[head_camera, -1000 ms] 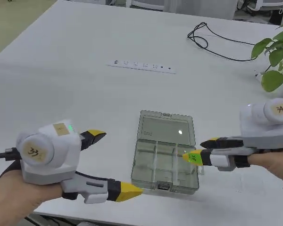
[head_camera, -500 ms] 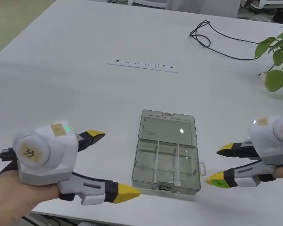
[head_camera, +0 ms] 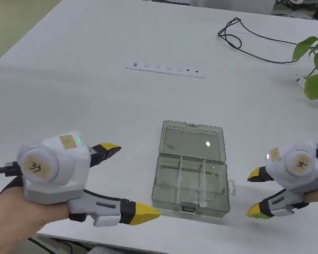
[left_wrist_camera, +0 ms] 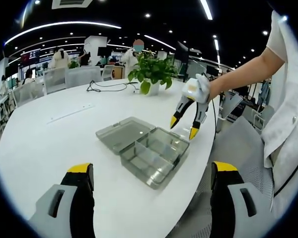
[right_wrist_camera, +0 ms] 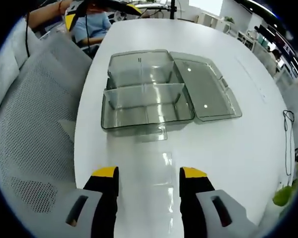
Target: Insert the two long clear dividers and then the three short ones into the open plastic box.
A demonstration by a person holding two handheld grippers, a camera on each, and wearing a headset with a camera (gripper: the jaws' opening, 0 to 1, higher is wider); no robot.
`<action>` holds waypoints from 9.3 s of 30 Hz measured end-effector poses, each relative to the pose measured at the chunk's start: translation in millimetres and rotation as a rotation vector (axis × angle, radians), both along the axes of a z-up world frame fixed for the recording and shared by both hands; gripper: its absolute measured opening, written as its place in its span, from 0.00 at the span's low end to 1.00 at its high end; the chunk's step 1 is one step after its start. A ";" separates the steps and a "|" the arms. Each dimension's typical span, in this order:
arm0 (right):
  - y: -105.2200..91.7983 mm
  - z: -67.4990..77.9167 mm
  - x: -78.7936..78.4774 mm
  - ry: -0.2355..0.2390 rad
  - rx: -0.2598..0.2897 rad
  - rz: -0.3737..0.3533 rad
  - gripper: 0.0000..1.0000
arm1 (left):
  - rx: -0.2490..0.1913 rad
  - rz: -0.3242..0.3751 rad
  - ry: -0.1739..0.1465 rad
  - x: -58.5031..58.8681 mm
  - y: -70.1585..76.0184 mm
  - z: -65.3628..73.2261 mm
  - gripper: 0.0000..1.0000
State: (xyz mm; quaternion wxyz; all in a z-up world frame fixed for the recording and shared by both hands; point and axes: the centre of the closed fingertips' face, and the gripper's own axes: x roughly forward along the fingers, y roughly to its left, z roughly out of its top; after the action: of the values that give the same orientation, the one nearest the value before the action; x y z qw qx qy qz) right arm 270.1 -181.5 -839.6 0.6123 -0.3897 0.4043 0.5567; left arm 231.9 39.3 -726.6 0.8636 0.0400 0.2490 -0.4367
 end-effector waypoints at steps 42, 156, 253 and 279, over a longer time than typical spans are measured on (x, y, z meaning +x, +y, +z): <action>-2.0 -10.5 7.5 0.000 -0.044 0.001 0.33 | -0.009 0.003 0.006 -0.3 1.8 -1.6 1.00; 120.9 160.5 -38.3 -0.330 0.182 0.156 0.36 | -0.534 -0.007 0.438 5.2 -103.6 35.2 0.00; 153.4 168.0 -33.5 0.134 0.322 0.119 0.03 | -0.188 -0.244 -0.045 -21.8 -50.7 18.8 0.59; 172.0 110.1 -0.9 0.088 0.338 0.033 0.03 | -0.099 -0.177 -0.037 -10.7 -31.6 -7.3 0.95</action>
State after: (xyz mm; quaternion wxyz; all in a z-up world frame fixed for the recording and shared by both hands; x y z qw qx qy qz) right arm 269.2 -9.5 -729.6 0.6414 -0.2630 0.3250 0.6434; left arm 221.2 7.7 -733.9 0.8268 0.0271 0.2067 -0.5223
